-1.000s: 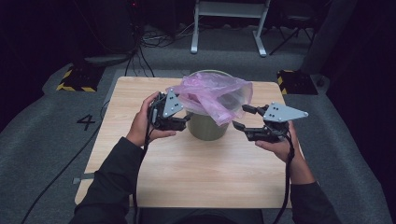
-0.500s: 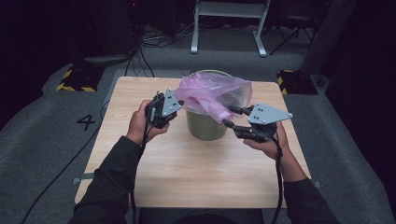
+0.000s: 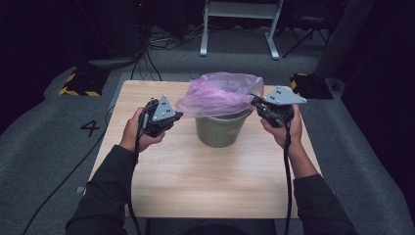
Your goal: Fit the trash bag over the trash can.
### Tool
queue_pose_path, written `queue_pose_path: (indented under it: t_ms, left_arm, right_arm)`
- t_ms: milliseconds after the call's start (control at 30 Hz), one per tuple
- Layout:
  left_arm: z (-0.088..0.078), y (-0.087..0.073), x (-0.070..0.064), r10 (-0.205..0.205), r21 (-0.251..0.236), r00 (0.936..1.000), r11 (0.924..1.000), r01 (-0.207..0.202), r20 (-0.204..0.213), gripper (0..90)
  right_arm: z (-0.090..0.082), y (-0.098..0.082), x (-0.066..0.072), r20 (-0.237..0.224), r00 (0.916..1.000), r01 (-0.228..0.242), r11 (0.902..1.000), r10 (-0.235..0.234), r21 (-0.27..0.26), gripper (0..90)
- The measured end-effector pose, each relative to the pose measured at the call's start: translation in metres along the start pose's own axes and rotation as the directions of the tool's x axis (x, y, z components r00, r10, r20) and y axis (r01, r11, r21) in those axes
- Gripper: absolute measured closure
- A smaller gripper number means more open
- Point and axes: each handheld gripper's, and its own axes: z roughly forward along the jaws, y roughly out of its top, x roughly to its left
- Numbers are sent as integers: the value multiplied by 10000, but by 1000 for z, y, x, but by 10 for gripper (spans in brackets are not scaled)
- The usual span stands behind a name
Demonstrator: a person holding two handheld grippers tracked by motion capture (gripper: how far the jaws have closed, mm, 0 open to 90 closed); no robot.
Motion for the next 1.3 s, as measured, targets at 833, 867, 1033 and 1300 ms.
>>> queue_pose_path:
  t_ms: [833,867,1033,1300]
  left_arm:
    - [-48,49,-45,-44,-2675,9976,9633,228,692,196]
    - [-46,52,-45,-34,-2618,9991,9650,144,427,196]
    - [-19,81,-38,91,-1719,9992,9850,-158,-398,256]
    - [28,104,-24,1221,585,9867,9915,-1163,-1076,793]
  right_arm:
    - [-11,-16,-2,-664,9977,147,9996,-130,252,843]
    - [-12,-16,-2,-822,9965,134,9997,-119,179,838]
    - [-12,-13,2,-1117,9928,453,9989,-436,124,829]
    - [-12,-13,6,-1662,9827,838,9965,-824,15,643]
